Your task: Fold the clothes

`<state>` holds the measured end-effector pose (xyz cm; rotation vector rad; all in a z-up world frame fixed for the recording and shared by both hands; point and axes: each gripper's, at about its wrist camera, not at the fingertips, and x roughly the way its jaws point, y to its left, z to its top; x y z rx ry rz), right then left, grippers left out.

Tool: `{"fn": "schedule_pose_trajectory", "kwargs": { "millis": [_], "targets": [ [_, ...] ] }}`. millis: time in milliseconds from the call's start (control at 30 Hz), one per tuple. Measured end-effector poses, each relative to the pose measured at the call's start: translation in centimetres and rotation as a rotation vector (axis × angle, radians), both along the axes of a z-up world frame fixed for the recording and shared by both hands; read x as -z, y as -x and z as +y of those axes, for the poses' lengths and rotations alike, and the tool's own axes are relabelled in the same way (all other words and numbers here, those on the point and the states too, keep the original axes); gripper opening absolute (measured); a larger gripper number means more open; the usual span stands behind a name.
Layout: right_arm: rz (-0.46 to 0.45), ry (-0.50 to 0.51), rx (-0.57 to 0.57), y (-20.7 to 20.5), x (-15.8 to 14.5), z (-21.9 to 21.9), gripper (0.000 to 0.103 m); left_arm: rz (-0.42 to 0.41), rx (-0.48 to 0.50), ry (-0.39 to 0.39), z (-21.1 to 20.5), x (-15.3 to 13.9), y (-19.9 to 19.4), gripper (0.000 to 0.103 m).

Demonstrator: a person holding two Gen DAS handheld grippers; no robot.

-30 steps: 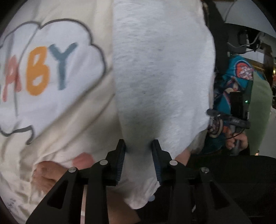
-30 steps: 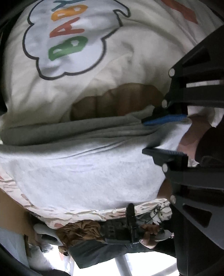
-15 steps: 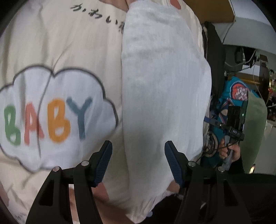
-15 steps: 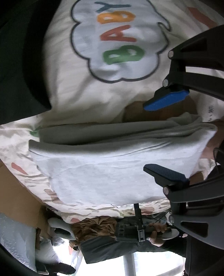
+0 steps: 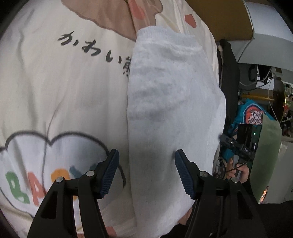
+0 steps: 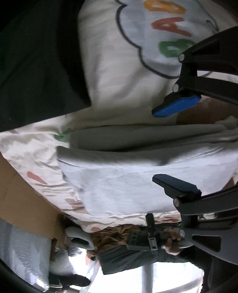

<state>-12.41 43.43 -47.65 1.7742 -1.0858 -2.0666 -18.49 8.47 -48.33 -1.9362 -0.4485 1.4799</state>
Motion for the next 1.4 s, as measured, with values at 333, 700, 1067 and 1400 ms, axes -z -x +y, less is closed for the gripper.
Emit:
{"fn": "schedule_pose_trajectory", "kwargs": {
  "millis": [333,700,1067,1400],
  "targets": [
    [0.045,0.012,0.035,1.1,-0.2,0.7,0.062,0.026,-0.009,-0.022,-1.5,0.0,2.0,0.064],
    [0.034,0.04,0.016,2.1,0.4,-1.2,0.062,0.026,-0.023,-0.03,-0.8,0.2,2.3,0.064],
    [0.045,0.088,0.046,3.7,1.9,-1.0,0.062,0.034,-0.053,-0.073,-1.7,0.6,3.2,0.064],
    [0.079,0.121,0.067,5.5,2.3,-0.6,0.062,0.047,-0.07,-0.12,-1.9,0.9,4.0,0.064]
  ]
}}
